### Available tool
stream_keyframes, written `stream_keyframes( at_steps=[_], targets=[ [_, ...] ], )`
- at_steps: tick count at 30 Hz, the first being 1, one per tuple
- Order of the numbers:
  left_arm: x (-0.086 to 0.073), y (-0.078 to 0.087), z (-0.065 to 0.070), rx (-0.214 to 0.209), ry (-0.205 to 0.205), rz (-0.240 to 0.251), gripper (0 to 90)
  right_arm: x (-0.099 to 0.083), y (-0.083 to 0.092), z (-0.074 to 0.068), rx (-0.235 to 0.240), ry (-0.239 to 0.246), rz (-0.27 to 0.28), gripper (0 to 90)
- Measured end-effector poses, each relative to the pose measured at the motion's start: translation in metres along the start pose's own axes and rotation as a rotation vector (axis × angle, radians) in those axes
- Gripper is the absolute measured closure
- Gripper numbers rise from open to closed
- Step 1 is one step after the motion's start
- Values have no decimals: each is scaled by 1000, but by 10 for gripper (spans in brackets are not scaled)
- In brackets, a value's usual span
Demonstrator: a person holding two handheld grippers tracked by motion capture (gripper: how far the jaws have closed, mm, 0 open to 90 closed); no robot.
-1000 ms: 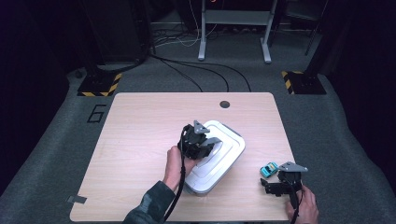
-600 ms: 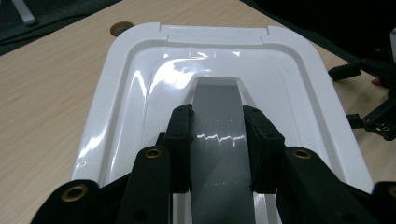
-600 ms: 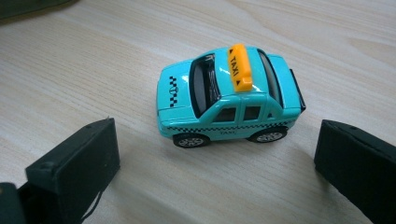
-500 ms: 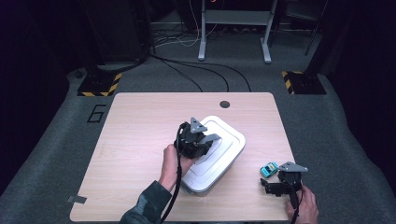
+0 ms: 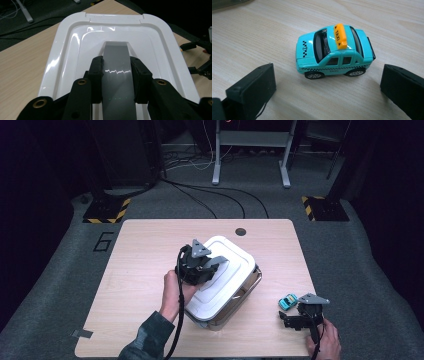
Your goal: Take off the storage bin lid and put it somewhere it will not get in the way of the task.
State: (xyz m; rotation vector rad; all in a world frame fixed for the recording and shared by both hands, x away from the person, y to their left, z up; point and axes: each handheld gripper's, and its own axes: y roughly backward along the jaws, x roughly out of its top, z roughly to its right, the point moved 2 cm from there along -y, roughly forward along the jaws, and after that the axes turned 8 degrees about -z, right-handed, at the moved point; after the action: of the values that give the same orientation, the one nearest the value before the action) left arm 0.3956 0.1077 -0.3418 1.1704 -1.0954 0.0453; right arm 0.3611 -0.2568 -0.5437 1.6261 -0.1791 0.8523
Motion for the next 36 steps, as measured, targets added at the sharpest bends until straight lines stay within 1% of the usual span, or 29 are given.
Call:
stream_keyframes(
  at_steps=[4,9,14,17,25,26,30,31,36],
  targets=[
    [-1,5,-7,14,12,8,668,0,0,0,0,0,0,0],
    [-3,12,-17,33,17,5,668,0,0,0,0,1,0,0],
    [-7,17,-27,56,43,7,668,0,0,0,0,1,0,0],
    [-9,21,-34,60,53,12,668,0,0,0,0,0,0,0],
    [-14,30,-53,91,84,15,668,0,0,0,0,1,0,0],
    [-14,31,-56,93,84,13,668,0,0,0,0,0,0,0],
    [-18,35,-67,115,112,16,667,0,0,0,0,1,0,0],
    [-19,35,-70,118,113,14,667,0,0,0,0,0,0,0],
    [-24,41,-85,151,142,11,668,0,0,0,0,0,0,0]
  ],
)
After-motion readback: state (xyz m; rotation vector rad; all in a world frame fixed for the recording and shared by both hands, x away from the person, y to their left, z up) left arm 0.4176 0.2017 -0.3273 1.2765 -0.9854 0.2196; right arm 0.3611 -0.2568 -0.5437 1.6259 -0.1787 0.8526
